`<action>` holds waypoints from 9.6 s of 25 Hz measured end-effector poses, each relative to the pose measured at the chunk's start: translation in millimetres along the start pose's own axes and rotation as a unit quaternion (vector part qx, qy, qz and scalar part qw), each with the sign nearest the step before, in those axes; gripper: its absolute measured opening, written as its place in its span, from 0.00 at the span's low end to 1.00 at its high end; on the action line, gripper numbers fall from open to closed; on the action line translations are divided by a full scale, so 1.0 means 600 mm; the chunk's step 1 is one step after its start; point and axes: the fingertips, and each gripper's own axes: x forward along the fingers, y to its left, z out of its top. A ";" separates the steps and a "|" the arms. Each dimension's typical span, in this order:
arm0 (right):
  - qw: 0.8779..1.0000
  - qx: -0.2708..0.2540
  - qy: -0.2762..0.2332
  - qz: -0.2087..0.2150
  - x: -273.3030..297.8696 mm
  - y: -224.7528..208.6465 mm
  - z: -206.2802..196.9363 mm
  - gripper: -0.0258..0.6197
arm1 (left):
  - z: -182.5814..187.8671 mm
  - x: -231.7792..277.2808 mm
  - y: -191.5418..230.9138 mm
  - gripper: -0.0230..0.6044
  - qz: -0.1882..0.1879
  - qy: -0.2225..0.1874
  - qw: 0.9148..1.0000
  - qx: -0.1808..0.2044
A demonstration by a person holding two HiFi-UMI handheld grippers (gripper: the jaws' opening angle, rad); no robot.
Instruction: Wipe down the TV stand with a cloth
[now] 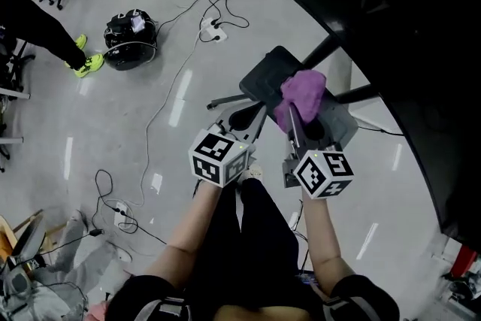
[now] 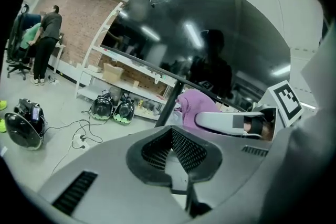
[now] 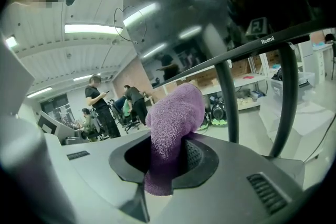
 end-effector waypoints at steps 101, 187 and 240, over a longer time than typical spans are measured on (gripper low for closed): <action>0.976 -0.151 -0.056 -0.150 0.085 -0.331 0.103 0.18 | -0.029 0.306 0.075 0.05 -0.042 -0.005 0.998 0.048; 0.977 -0.028 -0.014 -0.212 0.062 -0.470 -0.054 0.18 | -0.152 0.313 0.038 0.05 -0.074 0.053 0.995 0.034; 0.956 0.142 -0.014 -0.256 0.035 -0.612 -0.208 0.18 | -0.293 0.332 -0.046 0.05 -0.124 0.105 0.987 -0.004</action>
